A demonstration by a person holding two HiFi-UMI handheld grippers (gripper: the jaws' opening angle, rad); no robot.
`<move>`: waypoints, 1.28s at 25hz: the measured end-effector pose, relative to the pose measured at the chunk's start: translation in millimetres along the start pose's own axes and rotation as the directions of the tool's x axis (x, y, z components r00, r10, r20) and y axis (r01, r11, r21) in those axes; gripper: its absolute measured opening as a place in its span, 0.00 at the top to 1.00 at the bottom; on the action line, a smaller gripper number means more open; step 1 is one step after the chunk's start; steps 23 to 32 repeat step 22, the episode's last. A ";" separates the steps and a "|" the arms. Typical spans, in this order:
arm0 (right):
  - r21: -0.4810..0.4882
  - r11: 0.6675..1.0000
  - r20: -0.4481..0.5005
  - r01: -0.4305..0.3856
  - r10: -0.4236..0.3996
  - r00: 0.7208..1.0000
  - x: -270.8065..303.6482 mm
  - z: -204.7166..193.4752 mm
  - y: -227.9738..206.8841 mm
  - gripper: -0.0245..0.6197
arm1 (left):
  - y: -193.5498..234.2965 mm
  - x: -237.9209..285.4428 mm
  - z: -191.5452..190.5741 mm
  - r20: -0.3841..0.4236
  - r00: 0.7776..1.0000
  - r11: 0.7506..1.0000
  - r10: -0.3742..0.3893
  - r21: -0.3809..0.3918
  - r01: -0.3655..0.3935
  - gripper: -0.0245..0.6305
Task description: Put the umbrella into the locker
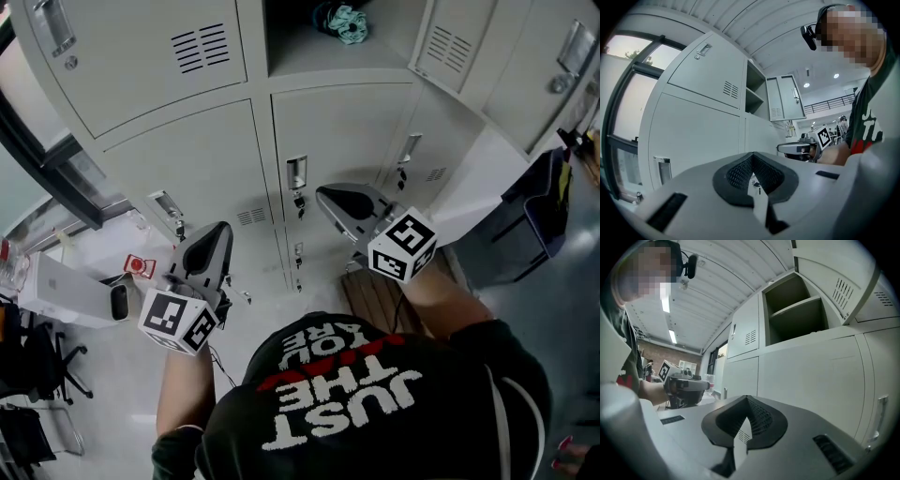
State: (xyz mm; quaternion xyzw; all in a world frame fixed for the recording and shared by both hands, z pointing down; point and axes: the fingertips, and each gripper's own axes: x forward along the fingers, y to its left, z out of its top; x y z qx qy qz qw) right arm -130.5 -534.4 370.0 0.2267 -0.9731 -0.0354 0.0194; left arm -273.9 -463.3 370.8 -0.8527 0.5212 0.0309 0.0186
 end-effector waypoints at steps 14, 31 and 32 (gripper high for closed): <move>-0.014 1.000 0.005 0.004 -0.004 1.000 -1.8 4.6 -0.5 0.91 | -0.6 -0.8 1.0 0.003 1.000 1.000 -0.011 0.000 0.011 0.95; -0.014 1.000 0.009 0.005 -0.004 1.000 -3.6 6.5 -1.2 0.91 | -2.4 -0.8 2.8 0.006 1.000 1.000 0.002 -0.017 -0.002 0.95; -0.014 1.000 0.009 0.005 -0.004 1.000 -3.6 6.5 -1.2 0.91 | -2.4 -0.8 2.8 0.006 1.000 1.000 0.002 -0.017 -0.002 0.95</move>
